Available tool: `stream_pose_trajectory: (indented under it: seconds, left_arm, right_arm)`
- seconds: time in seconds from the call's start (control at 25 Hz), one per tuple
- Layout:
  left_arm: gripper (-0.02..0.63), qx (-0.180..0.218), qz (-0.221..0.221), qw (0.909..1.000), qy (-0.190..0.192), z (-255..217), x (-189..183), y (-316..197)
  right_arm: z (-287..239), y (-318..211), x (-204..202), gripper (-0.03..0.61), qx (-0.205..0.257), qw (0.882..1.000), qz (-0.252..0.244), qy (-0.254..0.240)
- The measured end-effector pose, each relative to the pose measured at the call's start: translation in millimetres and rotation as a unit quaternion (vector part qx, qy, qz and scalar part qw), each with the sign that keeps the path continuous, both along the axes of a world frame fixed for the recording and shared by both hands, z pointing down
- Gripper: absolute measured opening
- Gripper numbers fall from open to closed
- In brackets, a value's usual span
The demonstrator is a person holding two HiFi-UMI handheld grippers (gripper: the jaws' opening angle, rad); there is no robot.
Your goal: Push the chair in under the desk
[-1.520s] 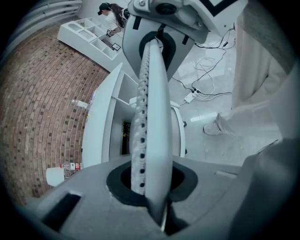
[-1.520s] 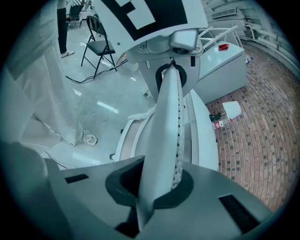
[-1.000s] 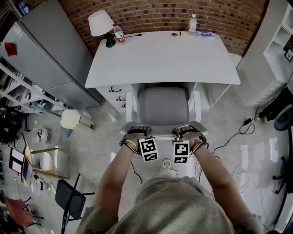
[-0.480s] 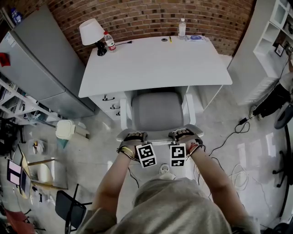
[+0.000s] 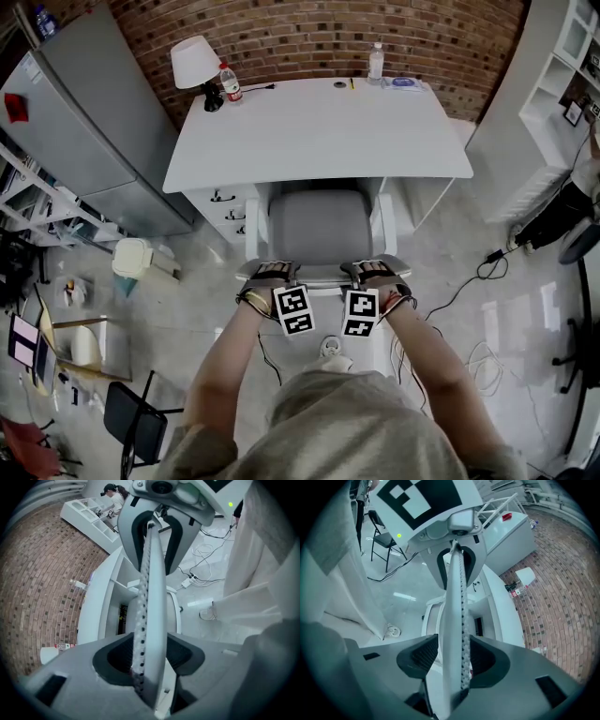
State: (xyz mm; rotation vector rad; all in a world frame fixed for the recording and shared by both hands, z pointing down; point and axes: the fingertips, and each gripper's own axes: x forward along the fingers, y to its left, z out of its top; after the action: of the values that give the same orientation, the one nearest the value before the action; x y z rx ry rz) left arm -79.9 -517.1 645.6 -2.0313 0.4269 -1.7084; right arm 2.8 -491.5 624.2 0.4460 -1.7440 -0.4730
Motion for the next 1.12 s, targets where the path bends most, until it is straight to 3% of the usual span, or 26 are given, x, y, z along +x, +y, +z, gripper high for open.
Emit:
stream_pose_trajectory:
  seconds: [0.16, 0.48, 0.84, 1.12]
  left_arm:
    - [0.204, 0.022, 0.010, 0.9993, 0.027, -21.3, 16.7, 3.6]
    - [0.218, 0.041, 0.022, 0.9978, 0.047, -45.2, 32.5, 24.9]
    - [0.218, 0.047, -0.016, 0.9942, 0.096, -65.3, 33.7, 52.1]
    - [0.216, 0.065, -0.070, 0.9838, 0.152, -92.1, 26.9, 72.1]
  right_arm:
    - [-15.6, -1.5, 0.8, 0.175, 0.014, 1.000, 0.006, -0.012]
    - [-33.9, 16.3, -1.1, 0.186, 0.012, 1.000, -0.002, -0.019]
    - [-65.8, 32.2, -8.2, 0.186, 0.049, 0.997, 0.004, -0.057]
    - [-90.8, 55.5, -12.6, 0.186, 0.066, 0.991, 0.029, -0.114]
